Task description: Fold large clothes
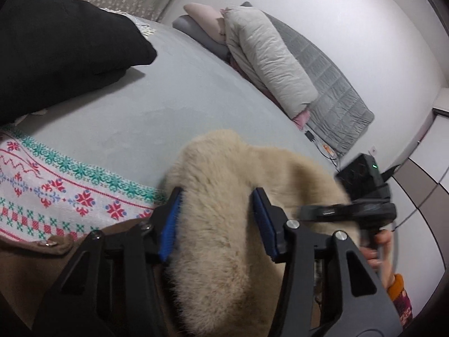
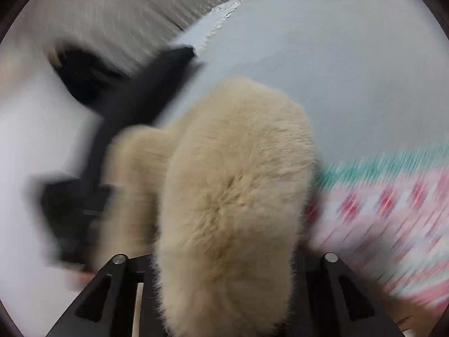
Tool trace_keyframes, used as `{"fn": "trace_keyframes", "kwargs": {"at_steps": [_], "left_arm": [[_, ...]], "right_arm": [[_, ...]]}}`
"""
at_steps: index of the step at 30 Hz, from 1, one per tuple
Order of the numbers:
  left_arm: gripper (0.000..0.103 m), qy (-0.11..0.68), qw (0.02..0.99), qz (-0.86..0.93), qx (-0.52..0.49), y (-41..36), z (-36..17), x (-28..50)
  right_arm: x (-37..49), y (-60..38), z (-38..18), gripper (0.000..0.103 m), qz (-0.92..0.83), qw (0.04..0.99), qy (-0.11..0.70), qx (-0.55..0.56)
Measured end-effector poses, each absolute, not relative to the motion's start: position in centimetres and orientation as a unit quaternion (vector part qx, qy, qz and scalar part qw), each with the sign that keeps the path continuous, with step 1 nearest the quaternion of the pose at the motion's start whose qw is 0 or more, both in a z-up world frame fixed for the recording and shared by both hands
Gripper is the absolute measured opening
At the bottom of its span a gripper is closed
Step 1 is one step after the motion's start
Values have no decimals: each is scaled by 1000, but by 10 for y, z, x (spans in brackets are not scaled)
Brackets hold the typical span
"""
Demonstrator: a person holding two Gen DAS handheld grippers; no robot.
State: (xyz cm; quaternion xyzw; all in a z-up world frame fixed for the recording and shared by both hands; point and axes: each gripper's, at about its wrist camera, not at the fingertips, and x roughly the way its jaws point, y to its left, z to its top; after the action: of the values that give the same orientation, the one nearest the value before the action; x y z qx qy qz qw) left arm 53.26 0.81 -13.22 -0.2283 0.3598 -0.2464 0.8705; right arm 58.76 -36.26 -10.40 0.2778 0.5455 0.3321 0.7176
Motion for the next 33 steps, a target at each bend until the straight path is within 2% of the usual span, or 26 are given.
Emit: {"fn": "trace_keyframes", "kwargs": {"at_steps": [2, 5, 8, 9, 11, 14, 16, 18, 19, 20, 21, 25, 27, 33], "left_arm": [[53, 367, 868, -236, -237, 11, -138, 535], [54, 369, 866, -229, -248, 14, -140, 537], [54, 370, 869, -226, -239, 14, -135, 533], [54, 371, 871, -225, -232, 13, -132, 531], [54, 351, 889, -216, -199, 12, -109, 521], [54, 321, 905, -234, -151, 5, -76, 505], [53, 340, 899, -259, -93, -9, -65, 498], [49, 362, 888, -282, -36, -27, -68, 492], [40, 376, 880, -289, -18, -36, -75, 493], [32, 389, 875, -288, -9, -44, -82, 496], [31, 406, 871, -275, 1, -52, -96, 502], [31, 406, 884, -229, 28, -68, -136, 521], [31, 400, 889, -221, 27, -71, -135, 525], [28, 417, 875, -238, -55, -52, -145, 542]], "right_arm": [[589, -391, -107, 26, 361, 669, 532, 373], [595, -423, -127, 26, 294, 647, 554, 434], [595, -437, -145, 38, 241, 650, 549, 467], [591, -437, -140, 46, 243, 668, 530, 462], [586, -438, -123, 54, 220, 714, 510, 427], [568, -422, -78, 55, 166, 816, 468, 297], [549, -399, -51, 55, 144, 863, 436, 210], [525, -378, -36, 55, 130, 891, 413, 137], [519, -370, -35, 55, 132, 893, 412, 123], [513, -360, -38, 54, 142, 892, 415, 113], [512, -346, -47, 54, 151, 888, 421, 104], [511, -343, -71, 53, 132, 884, 443, 72], [536, -341, -101, 53, 123, 869, 470, 92], [571, -325, -112, 56, 124, 870, 461, 124]]}}
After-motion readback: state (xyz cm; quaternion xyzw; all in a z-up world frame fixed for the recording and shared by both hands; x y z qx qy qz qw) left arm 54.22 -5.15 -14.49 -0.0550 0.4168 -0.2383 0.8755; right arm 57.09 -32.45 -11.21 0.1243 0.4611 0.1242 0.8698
